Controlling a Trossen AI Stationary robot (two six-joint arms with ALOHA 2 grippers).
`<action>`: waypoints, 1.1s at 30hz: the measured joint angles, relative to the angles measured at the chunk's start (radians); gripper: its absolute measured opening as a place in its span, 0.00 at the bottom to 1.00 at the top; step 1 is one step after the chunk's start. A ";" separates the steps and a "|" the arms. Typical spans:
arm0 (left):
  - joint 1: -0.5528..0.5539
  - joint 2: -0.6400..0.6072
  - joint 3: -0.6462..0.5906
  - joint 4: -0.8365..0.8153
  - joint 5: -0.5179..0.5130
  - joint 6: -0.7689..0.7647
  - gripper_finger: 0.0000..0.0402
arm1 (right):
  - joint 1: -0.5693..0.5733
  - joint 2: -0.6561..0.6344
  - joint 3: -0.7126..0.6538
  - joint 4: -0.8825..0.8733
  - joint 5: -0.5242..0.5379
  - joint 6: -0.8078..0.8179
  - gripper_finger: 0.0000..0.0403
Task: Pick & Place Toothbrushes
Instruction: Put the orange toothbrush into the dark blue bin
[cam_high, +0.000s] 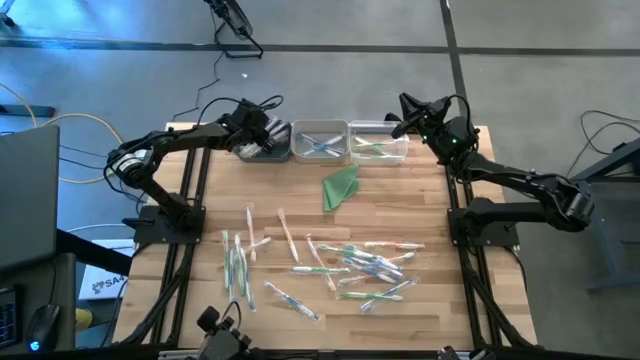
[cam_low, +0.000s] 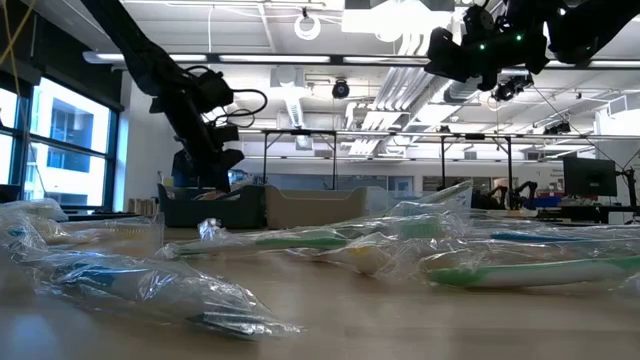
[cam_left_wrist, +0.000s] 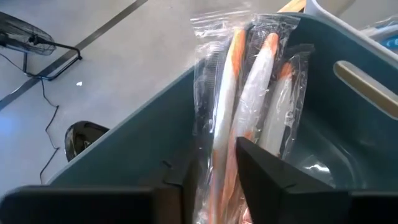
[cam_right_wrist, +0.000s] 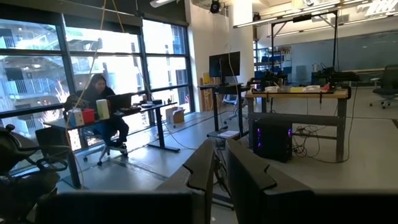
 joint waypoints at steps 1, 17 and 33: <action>0.000 0.000 0.000 0.000 0.000 0.000 0.30 | 0.000 0.000 0.000 0.000 0.000 0.000 0.08; -0.001 -0.007 0.236 -0.196 0.038 -0.098 0.42 | 0.000 0.000 0.000 0.000 0.000 -0.001 0.08; -0.150 -0.053 0.341 -0.598 0.059 -0.337 0.33 | 0.000 0.000 0.000 -0.010 -0.004 0.001 0.08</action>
